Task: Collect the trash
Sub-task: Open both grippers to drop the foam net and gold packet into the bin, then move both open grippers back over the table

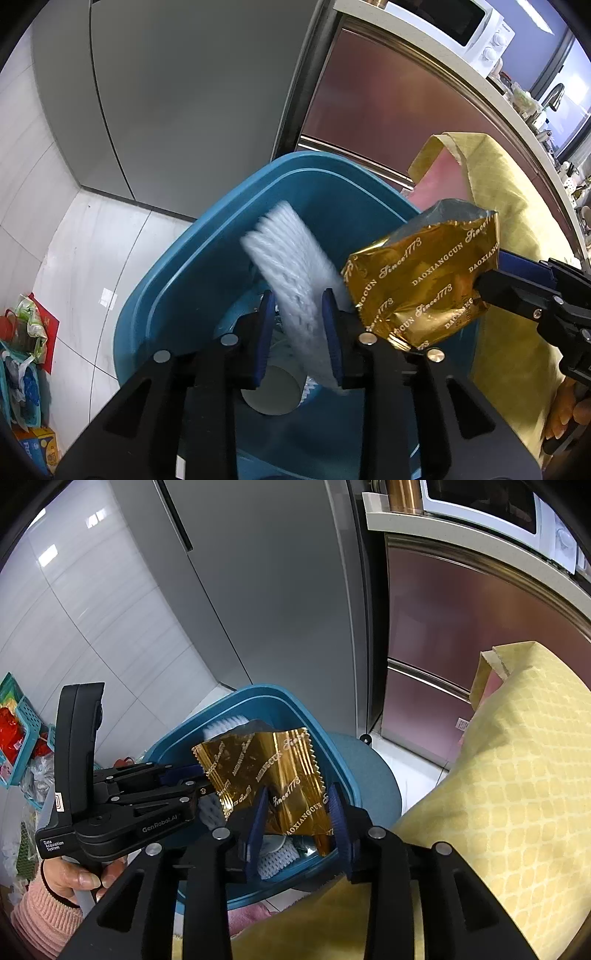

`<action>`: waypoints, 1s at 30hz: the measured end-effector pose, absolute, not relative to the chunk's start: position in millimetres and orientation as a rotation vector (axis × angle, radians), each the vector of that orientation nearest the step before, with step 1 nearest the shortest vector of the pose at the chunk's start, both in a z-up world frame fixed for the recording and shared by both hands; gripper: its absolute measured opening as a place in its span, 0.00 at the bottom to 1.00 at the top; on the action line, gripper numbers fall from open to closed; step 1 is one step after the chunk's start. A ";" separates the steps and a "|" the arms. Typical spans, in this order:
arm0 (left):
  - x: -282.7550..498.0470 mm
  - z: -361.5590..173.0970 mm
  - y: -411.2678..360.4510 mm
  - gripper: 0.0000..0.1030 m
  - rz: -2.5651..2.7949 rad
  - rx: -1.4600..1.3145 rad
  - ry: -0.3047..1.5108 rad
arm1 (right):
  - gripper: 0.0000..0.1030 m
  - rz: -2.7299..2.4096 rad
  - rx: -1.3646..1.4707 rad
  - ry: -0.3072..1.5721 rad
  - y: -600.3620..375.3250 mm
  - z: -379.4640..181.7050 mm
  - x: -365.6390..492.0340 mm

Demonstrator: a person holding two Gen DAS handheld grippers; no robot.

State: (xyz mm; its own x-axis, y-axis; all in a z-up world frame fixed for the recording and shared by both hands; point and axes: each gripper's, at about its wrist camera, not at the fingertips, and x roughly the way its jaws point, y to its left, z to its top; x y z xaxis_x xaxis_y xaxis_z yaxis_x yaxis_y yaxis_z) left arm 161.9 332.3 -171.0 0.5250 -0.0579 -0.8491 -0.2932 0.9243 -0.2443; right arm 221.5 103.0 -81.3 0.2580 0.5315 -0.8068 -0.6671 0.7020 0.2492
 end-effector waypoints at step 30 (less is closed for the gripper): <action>113.7 -110.1 295.8 0.41 0.042 -0.342 0.815 | 0.46 0.865 -0.027 0.955 44.9 -61.0 211.2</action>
